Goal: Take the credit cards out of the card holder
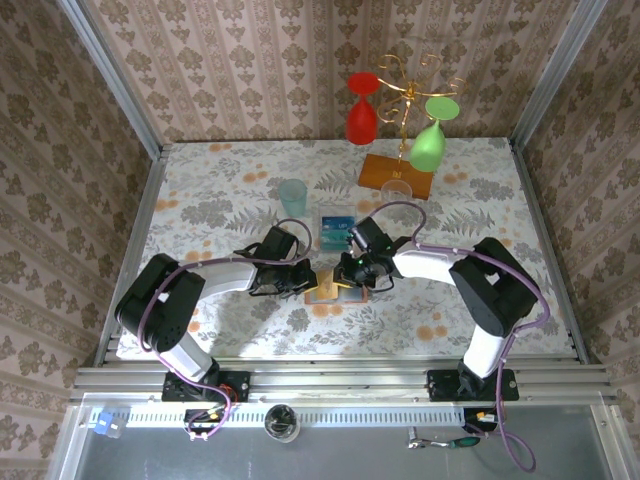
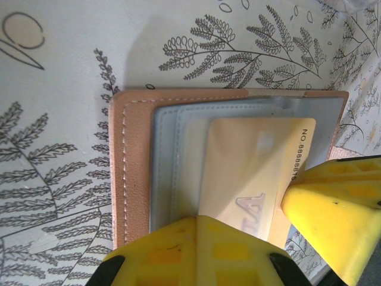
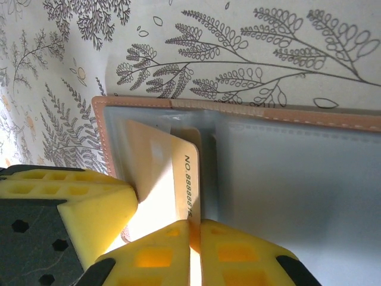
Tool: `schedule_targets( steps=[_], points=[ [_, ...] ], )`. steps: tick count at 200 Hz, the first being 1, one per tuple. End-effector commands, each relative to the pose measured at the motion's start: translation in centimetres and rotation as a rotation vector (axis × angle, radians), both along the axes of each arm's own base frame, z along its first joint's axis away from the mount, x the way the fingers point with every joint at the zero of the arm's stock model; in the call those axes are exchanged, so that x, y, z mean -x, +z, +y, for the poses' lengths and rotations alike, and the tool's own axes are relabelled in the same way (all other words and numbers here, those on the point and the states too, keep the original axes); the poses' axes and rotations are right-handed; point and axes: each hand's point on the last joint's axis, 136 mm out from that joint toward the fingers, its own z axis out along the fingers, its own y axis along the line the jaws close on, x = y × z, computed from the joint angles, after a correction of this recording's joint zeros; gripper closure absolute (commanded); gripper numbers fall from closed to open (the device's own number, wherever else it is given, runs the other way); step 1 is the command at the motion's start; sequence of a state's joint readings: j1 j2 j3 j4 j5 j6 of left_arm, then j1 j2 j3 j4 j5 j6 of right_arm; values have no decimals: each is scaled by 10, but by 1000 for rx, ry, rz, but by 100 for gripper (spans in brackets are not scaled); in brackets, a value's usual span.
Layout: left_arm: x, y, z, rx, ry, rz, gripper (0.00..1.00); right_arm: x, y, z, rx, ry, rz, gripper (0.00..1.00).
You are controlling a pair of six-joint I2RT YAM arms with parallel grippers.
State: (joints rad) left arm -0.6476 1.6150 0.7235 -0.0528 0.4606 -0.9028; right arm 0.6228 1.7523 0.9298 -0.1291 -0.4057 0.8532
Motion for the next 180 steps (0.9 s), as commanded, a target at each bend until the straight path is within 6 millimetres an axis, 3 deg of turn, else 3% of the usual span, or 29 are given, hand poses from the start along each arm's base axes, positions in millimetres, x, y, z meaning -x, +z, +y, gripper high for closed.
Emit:
schedule_targets(
  steps=[1, 67, 180],
  points=[
    [7, -12, 7, -52, -15, 33, 100, 1, 8, -9, -6, -18, -7, 90],
    [6, -9, 6, -49, -14, 28, 100, 6, 16, -34, 88, 9, -21, 92],
    [6, -6, 5, -35, -15, 19, 100, 2, 27, -44, 175, 30, -57, 92]
  ],
)
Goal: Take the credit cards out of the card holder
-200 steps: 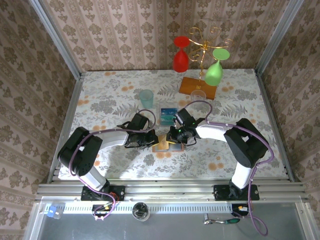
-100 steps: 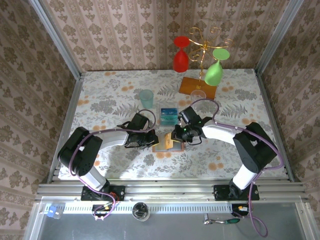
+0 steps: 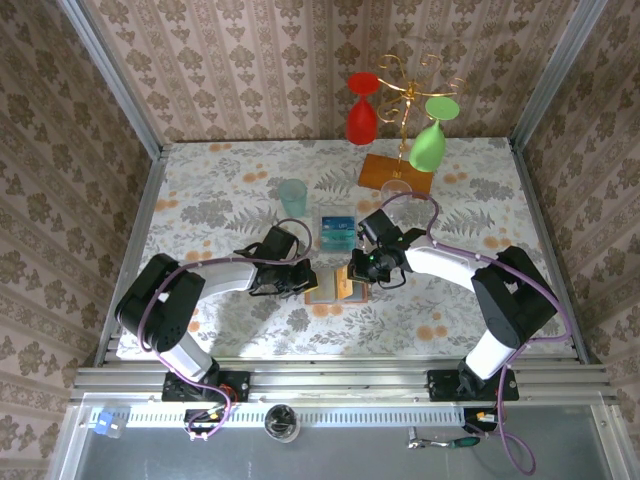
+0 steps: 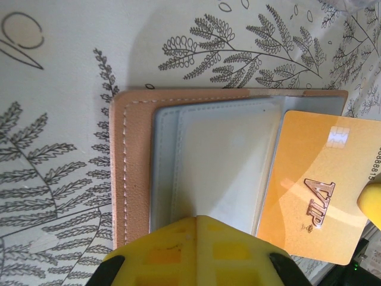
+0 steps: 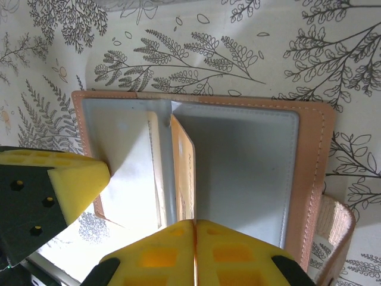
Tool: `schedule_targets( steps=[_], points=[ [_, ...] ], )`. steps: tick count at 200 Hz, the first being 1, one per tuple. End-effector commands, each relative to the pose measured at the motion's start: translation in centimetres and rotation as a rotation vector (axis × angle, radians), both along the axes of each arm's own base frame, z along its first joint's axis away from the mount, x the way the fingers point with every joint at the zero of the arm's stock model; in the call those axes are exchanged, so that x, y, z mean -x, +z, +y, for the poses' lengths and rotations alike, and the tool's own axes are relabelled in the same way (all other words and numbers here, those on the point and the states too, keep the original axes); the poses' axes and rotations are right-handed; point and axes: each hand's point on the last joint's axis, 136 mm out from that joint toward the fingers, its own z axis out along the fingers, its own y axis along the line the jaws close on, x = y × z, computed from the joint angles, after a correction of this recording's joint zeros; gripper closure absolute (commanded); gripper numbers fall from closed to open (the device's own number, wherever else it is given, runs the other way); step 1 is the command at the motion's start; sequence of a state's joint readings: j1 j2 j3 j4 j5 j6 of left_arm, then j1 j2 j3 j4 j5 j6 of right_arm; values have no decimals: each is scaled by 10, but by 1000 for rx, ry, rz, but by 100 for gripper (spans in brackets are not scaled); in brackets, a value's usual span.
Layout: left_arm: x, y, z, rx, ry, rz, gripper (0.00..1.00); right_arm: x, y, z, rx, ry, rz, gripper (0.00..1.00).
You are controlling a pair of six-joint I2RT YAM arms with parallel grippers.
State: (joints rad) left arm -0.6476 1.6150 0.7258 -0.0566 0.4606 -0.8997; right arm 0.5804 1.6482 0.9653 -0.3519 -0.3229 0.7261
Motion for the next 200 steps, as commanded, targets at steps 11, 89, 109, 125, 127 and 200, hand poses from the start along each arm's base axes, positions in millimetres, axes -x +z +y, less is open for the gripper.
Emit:
schedule_targets(
  steps=[11, 89, 109, 125, 127, 200],
  points=[
    [6, -7, 5, -34, -12, 19, 100, 0, 7, -4, 44, 7, -16, 92],
    [6, -8, 3, -27, -18, 22, 100, -2, 3, 13, 35, 20, -4, 89],
    [6, -8, 4, -25, -18, 23, 100, 0, 3, 14, 36, 21, 1, 86],
    [6, -9, 4, -23, -18, 26, 100, 1, 2, 15, 37, 20, 6, 86],
    [5, -9, 3, -22, -19, 25, 100, 2, 2, 15, 38, 21, 6, 86],
    [6, -10, 4, -13, -20, 26, 100, 9, 2, 14, 53, 17, 22, 86]
  ],
)
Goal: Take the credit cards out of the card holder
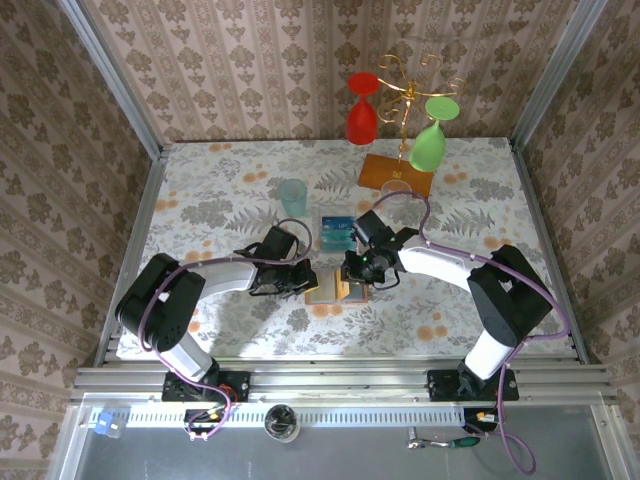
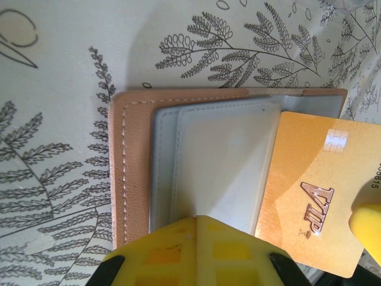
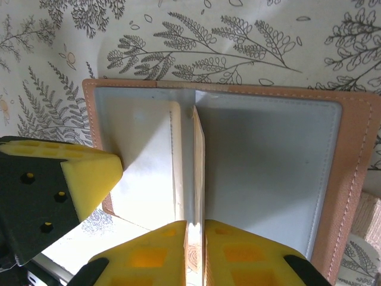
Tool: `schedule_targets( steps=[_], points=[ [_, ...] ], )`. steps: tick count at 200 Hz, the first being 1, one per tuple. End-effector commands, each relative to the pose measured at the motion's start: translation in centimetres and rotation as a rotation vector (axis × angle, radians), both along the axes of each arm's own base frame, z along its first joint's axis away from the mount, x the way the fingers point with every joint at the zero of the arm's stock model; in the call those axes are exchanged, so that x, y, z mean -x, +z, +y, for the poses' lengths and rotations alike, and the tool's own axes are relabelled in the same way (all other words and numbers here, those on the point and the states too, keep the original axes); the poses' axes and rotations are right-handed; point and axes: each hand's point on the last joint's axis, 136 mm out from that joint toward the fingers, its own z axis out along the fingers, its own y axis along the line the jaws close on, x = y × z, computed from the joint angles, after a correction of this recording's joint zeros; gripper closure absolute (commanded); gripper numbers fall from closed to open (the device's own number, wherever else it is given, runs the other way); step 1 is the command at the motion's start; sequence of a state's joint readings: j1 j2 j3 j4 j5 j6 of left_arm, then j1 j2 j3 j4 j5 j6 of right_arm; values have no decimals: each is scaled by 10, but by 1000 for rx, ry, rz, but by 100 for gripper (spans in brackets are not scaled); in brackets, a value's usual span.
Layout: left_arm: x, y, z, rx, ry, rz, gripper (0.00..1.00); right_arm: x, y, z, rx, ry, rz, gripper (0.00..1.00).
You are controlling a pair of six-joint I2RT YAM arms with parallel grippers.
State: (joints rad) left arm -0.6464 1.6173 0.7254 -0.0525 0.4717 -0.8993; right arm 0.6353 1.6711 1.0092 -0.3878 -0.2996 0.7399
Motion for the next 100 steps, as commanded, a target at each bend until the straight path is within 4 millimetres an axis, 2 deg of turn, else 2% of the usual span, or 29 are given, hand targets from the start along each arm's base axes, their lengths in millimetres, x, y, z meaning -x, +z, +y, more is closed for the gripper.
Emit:
schedule_targets(
  steps=[1, 53, 100],
  points=[
    [5, -11, 5, -22, -15, 21, 100, 1, 1, -2, 29, -17, 13, 86],
    [3, -6, 4, -7, -12, 12, 99, 1, 1, -1, 33, -16, 10, 93],
    [0, 0, 2, 3, -9, -2, 97, -1, 16, -4, 37, -16, -22, 94]
  ],
)
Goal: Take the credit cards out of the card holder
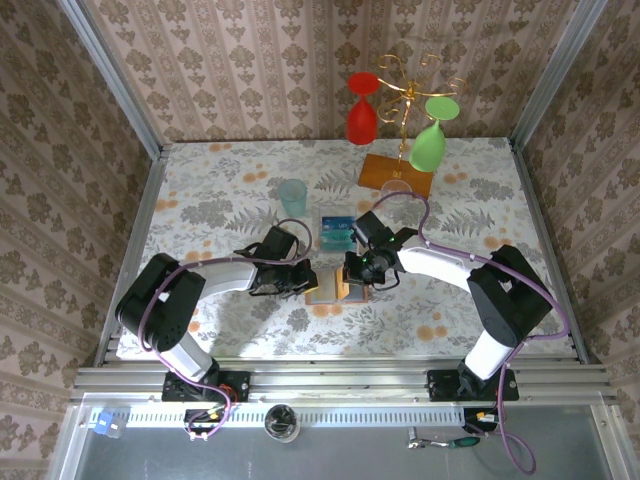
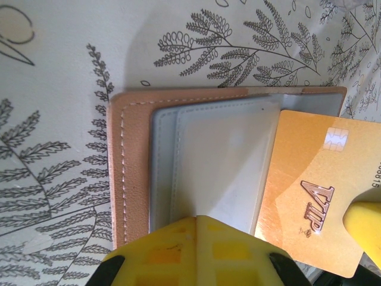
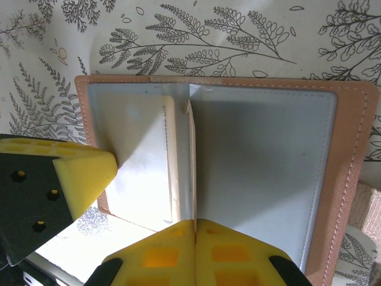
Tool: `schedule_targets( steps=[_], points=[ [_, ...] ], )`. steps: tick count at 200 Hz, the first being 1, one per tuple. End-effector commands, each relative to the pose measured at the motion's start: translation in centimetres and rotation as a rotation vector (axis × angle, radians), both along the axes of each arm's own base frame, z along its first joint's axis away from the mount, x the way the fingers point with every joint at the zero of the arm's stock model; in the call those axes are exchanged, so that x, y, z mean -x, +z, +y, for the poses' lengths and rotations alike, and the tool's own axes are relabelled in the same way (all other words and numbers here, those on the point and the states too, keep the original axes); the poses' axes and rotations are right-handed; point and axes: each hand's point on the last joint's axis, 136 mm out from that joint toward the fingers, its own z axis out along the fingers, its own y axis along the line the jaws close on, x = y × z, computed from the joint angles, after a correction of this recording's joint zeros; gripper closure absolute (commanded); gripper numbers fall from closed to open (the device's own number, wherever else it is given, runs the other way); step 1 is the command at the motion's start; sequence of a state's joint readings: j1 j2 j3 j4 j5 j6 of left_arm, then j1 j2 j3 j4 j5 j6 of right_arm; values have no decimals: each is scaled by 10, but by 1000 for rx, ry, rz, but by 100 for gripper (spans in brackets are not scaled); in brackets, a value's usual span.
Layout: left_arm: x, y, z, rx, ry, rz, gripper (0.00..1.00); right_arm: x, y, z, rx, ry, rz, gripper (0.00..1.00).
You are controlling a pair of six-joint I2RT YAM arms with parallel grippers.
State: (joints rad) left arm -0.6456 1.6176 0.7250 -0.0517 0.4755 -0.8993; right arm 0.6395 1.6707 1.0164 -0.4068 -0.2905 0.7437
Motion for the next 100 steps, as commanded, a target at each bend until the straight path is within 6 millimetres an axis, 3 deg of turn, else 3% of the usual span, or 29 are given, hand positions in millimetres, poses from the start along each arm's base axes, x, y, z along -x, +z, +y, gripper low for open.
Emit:
schedule_targets(
  steps=[1, 66, 100],
  points=[
    [-1, 0, 2, 0, -6, -5, 97, -3, 16, -3, 24, -13, -28, 95],
    [-6, 10, 0, 15, 0, -36, 96, -4, 29, -5, 25, 15, -60, 95],
    [-9, 17, 1, 23, 8, -57, 93, -4, 35, 2, 14, 141, -92, 93]
  ],
)
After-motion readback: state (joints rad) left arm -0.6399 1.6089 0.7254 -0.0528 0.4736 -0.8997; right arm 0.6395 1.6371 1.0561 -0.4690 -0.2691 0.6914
